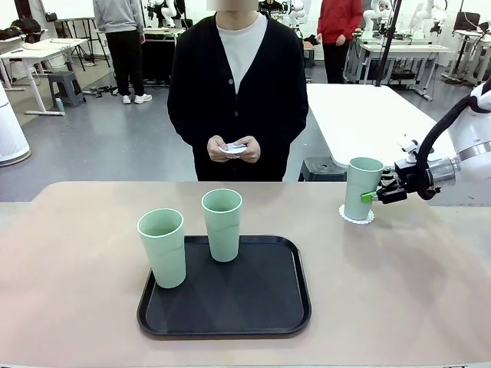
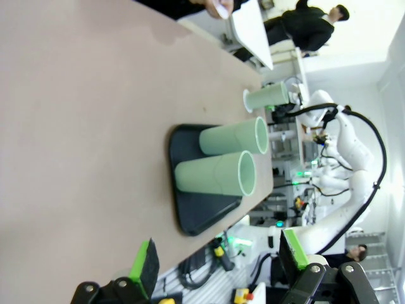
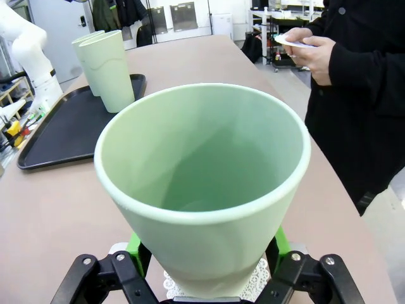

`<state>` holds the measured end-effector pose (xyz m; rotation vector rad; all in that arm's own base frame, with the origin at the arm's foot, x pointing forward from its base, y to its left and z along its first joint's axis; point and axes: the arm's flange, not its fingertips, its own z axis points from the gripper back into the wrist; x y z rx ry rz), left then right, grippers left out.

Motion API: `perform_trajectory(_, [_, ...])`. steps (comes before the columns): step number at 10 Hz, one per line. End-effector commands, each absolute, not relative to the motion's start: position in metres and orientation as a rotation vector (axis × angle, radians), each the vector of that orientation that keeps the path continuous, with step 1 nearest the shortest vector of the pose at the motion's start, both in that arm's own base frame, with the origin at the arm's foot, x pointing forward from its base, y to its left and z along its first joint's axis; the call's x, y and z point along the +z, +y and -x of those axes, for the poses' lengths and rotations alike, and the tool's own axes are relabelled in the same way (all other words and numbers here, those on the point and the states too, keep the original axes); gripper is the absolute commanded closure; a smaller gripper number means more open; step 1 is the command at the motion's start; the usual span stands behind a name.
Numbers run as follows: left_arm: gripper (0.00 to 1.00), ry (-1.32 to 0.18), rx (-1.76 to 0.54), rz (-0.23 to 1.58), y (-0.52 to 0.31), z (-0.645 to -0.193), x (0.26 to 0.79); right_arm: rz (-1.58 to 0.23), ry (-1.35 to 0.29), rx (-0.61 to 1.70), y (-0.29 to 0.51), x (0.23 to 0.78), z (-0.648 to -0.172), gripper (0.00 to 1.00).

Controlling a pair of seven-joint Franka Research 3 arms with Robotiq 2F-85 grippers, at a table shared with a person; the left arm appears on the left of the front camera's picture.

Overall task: Place coasters on the table and set cups on them.
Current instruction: Pick up one Reusable plastic cup and place it on a coaster set by the human.

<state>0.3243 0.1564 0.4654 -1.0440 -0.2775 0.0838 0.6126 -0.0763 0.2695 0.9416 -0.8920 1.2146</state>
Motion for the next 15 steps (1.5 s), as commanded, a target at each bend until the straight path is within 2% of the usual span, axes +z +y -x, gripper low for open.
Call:
perform_trajectory(1, [0.0,-0.285,0.08,1.054,0.157,-0.324,0.467,-0.911,-0.883,1.217,-0.077,0.266,-0.619,0.0])
perform_trajectory(11, [0.0,-0.285,0.08,1.054,0.157,-0.324,0.467,-0.613,-0.618,1.222,-0.117,0.297,-0.605,0.0])
perform_trajectory(13, [0.0,-0.285,0.08,1.054,0.157,-0.324,0.467,-0.463,-0.52,1.188,-0.126,0.334,-0.586,0.0])
perform_trajectory(14, [0.0,-0.285,0.08,1.054,0.157,-0.324,0.467,-0.317,-0.459,1.107,-0.124,0.361,-0.573,0.0])
perform_trajectory(15, [0.0,-0.285,0.08,1.054,0.157,-0.324,0.467,-0.264,-0.463,1.129,-0.117,0.391,-0.56,0.0])
